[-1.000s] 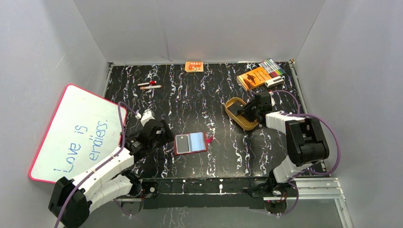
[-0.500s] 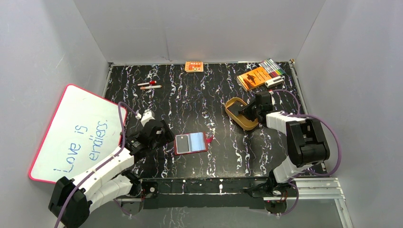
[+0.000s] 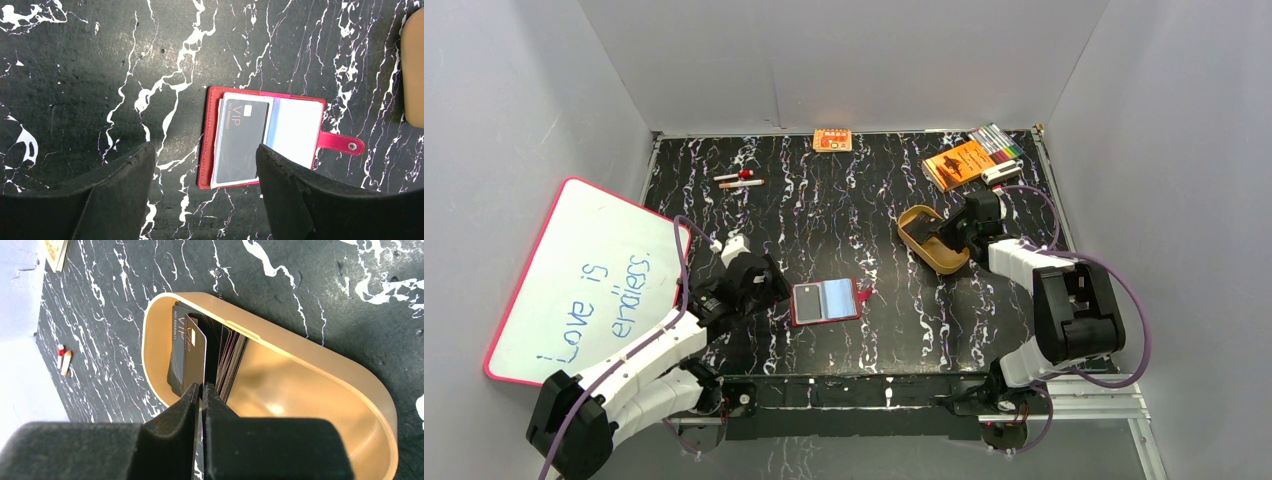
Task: Put the credit cards into the card holder
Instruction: Pick up the credit card from the storage box, then insert the credit card into the card holder.
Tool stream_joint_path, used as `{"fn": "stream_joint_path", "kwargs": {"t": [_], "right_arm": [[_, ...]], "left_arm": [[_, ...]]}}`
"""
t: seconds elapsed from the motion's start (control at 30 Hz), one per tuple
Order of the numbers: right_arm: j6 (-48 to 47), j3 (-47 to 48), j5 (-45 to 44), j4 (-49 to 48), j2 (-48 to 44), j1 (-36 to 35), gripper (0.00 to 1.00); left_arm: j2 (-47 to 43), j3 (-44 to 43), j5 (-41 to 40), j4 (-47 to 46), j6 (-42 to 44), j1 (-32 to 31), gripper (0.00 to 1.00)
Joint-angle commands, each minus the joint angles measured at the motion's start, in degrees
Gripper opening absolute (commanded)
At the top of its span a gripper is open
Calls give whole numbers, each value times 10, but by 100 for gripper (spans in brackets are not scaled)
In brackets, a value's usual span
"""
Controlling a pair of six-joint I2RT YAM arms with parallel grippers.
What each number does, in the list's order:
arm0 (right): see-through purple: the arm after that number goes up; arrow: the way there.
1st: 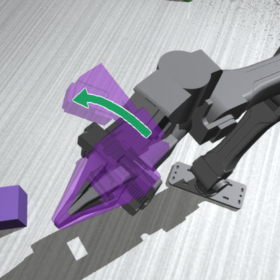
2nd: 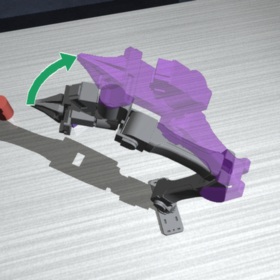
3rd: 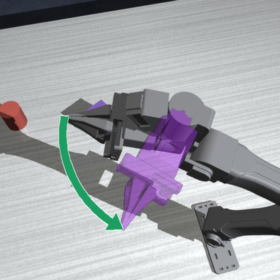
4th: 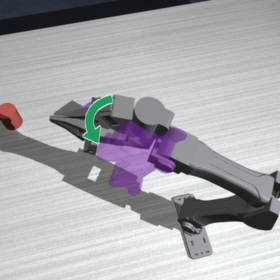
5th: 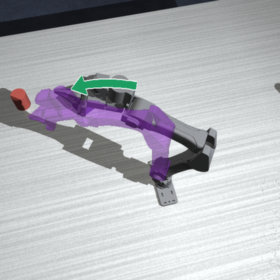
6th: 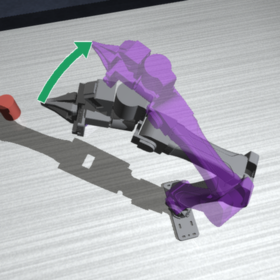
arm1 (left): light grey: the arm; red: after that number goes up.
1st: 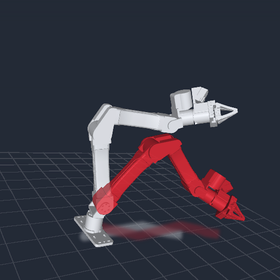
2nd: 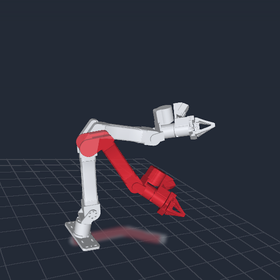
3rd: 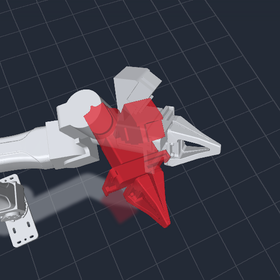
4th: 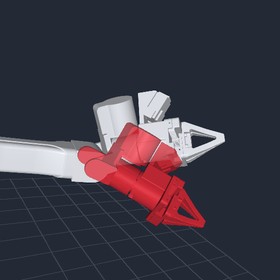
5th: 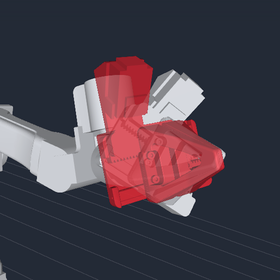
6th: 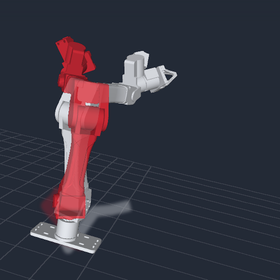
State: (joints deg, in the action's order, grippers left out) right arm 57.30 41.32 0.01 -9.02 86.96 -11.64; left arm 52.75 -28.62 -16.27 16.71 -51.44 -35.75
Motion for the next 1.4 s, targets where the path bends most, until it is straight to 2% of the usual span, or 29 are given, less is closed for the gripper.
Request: {"fn": "stream_joint_path", "kwargs": {"t": [0.0,0.23,0.7,0.87,1.0,1.13,1.2,1.27,1.37], "right_arm": [[-9,-3,-4,-6,-22,3,11],[-7,-2,-9,7,-42,2,0],[24,79,-24,89,-107,5,0],[31,118,42,128,-148,5,0],[28,128,168,111,-158,5,0],[-93,171,347,116,-126,-17,0],[-186,195,360,177,-118,-56,0],[-259,199,333,233,-115,-107,0],[-289,165,334,245,-99,-156,0]], "left_arm": [[-5,1,1,1,-1,2,70],[-9,1,0,3,-1,2,70],[-43,-21,-42,31,2,2,70],[-62,-26,-45,36,-1,2,70],[-61,-24,-27,31,-4,2,70],[-60,-16,6,20,-1,2,70],[-61,-11,24,9,5,2,70],[-62,-2,43,-10,10,2,70],[-58,10,83,-46,17,2,70]]}}
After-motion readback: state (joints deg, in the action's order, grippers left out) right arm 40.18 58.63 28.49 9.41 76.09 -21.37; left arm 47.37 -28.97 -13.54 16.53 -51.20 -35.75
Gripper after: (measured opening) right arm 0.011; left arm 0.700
